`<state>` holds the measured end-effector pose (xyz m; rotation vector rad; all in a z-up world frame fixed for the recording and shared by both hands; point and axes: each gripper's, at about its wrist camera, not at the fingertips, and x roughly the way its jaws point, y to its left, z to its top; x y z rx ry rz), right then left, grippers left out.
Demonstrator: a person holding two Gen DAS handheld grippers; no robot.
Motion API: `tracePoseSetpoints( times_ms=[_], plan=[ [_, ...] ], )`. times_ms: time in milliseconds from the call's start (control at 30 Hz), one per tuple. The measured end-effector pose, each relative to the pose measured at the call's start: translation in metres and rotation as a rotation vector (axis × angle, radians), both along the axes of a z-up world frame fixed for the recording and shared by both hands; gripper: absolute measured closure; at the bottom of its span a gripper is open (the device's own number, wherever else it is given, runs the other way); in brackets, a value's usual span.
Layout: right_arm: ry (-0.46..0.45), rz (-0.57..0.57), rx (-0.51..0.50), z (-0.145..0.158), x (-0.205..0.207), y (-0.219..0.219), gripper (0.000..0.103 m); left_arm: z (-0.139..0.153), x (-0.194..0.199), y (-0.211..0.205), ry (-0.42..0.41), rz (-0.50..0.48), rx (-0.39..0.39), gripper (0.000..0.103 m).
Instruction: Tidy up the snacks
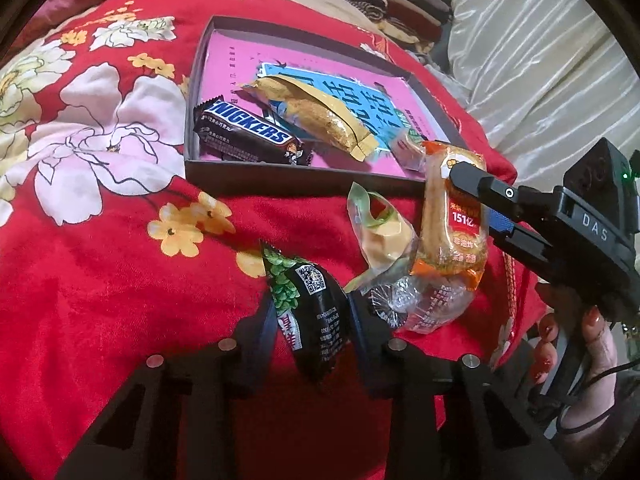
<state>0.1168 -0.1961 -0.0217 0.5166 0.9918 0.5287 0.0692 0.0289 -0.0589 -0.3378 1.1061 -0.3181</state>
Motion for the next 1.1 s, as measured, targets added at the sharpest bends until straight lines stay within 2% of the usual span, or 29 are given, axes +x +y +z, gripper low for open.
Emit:
tracePoseSetpoints(
  times_ms=[133,267,400,500,600,833,1100],
  plan=[
    [0.011,0.017,-0.010,-0.002,-0.001,0.003,0.069,0.000,0.001,0.002,0.003,0.001,-0.012,0.070],
    [0.050,0.048,0.002,-0.009,-0.001,0.010,0.069,-0.003,0.002,0.006,0.019,0.004,-0.040,0.069],
    [0.094,0.082,0.006,-0.018,-0.001,0.019,0.068,-0.004,0.003,0.004,0.019,-0.006,-0.035,0.069],
    [0.073,0.100,-0.019,-0.018,-0.003,0.026,0.069,-0.004,0.003,0.003,0.019,-0.007,-0.034,0.069],
    [0.042,0.119,-0.011,-0.013,-0.006,0.028,0.080,-0.003,0.003,0.004,0.020,-0.004,-0.040,0.070],
    [-0.043,0.118,0.002,0.013,-0.011,0.024,0.080,0.016,-0.001,0.012,-0.057,0.014,-0.059,0.071],
    [-0.082,0.066,-0.011,0.028,-0.011,0.006,0.080,0.039,-0.005,0.024,-0.150,0.048,-0.048,0.071]
  ],
)
